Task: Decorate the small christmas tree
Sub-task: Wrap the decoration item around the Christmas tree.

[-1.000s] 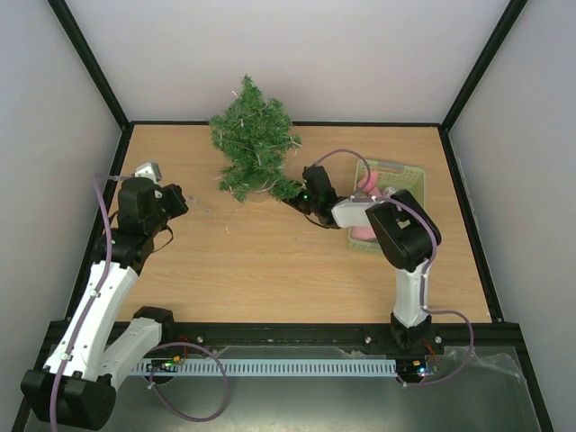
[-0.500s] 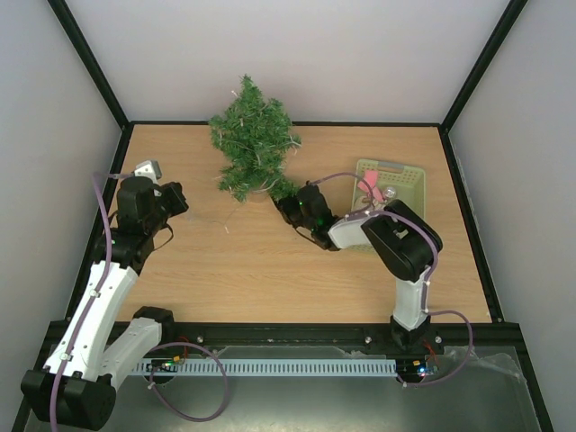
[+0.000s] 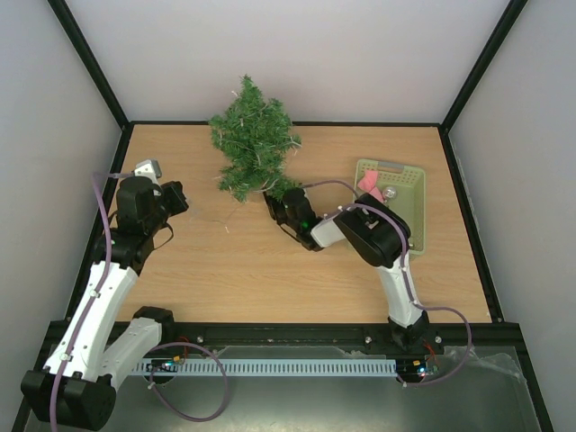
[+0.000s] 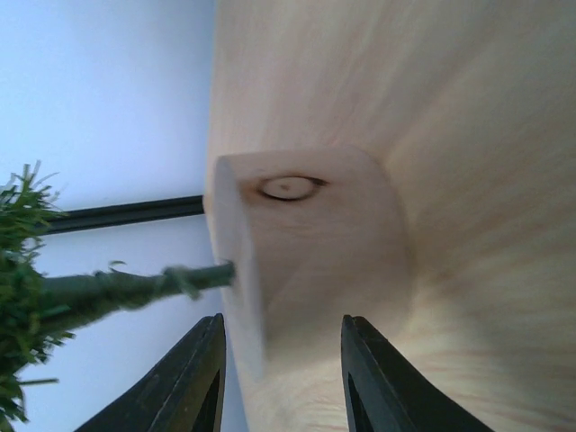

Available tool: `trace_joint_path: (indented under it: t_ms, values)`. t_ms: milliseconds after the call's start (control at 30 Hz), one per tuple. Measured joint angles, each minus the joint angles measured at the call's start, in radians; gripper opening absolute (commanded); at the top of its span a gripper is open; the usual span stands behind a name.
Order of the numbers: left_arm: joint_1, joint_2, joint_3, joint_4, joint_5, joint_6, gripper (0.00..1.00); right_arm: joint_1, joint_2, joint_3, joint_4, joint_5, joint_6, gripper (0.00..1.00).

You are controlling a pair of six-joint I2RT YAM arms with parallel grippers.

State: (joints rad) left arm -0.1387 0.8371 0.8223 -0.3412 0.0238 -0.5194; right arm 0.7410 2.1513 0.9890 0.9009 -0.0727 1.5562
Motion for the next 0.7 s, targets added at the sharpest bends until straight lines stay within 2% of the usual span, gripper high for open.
trace_joint_path:
  t_ms: [200,400,700]
  values:
    - [0.000,-0.015,0.000,-0.001,0.000,-0.002,0.02,0.000,0.026,0.076,-0.017,-0.002,-0.031,0.33]
    - [0.000,-0.016,-0.001,-0.002,0.000,-0.005,0.02,-0.006,0.054,0.127,-0.113,-0.017,-0.087,0.32]
    - [0.000,-0.015,-0.001,-0.001,0.005,-0.008,0.02,-0.066,0.077,0.238,-0.240,-0.119,-0.307,0.27]
